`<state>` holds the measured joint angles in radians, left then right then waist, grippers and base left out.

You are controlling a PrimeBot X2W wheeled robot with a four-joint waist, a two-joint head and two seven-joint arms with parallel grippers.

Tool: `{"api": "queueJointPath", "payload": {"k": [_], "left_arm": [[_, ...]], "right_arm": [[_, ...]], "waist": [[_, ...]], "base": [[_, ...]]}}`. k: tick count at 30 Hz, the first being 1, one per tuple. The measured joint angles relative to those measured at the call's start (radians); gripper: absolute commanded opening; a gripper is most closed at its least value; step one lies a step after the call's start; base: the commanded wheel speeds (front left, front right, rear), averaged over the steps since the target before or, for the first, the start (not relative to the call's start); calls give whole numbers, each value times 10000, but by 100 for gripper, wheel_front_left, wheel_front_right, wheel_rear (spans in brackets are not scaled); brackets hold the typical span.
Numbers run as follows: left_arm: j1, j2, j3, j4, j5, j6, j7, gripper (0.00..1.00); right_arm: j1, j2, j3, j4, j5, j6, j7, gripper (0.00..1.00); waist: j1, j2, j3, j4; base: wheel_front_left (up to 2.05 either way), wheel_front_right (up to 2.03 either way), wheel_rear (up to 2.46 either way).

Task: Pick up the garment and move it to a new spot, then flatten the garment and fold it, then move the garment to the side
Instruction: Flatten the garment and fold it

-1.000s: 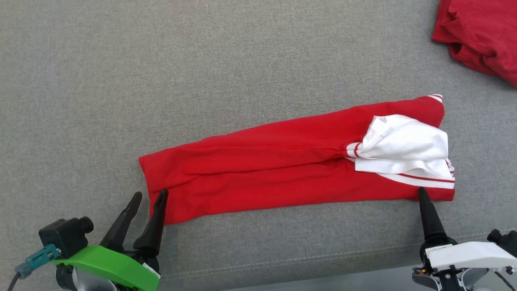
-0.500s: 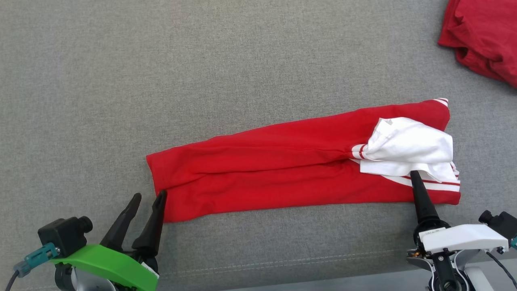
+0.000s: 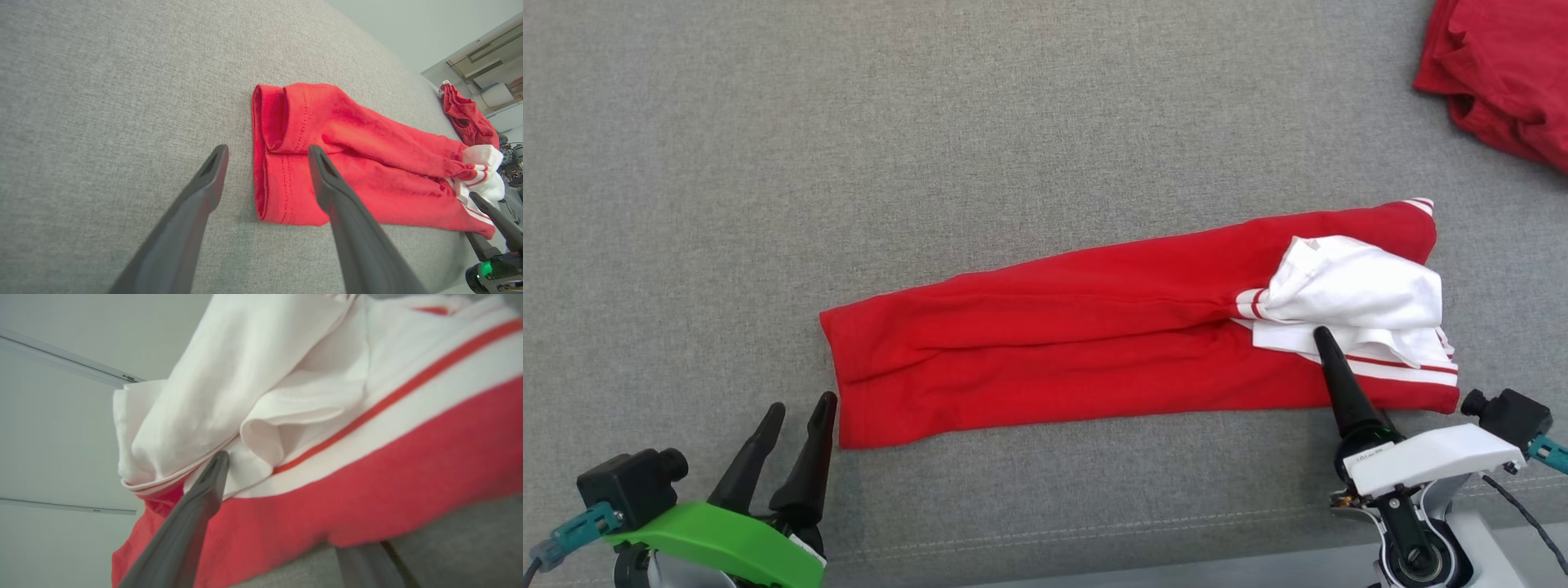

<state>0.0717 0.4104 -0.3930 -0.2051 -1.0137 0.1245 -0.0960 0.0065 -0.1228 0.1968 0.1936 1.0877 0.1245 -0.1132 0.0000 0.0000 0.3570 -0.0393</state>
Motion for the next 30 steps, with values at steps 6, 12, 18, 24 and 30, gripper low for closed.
{"api": "queueJointPath", "payload": {"k": [6, 12, 18, 24, 30], "left_arm": [[72, -113, 109, -2, 270, 0, 132, 100], [182, -196, 290, -8, 345, 0, 249, 100], [222, -355, 408, -56, 453, 0, 399, 100], [309, -504, 500, -128, 525, 0, 514, 100], [384, -564, 625, -244, 585, 0, 616, 100]], "right_arm": [[-407, -173, 805, -234, 73, -2, 174, 100], [-572, -265, 1197, -483, 343, -8, 169, 100], [-613, -593, 1356, -579, 677, -12, -54, 100], [-599, -859, 1312, -686, 934, -12, -382, 100], [-581, -1074, 1243, -803, 1206, -12, -667, 100]], "waist": [[0, 0, 12, -1], [0, 0, 18, 8], [0, 0, 27, 36], [0, 0, 56, 22], [0, 0, 149, -64]], "base": [[0, 0, 0], [0, 0, 0], [0, 0, 0], [0, 0, 0], [0, 0, 0]]}}
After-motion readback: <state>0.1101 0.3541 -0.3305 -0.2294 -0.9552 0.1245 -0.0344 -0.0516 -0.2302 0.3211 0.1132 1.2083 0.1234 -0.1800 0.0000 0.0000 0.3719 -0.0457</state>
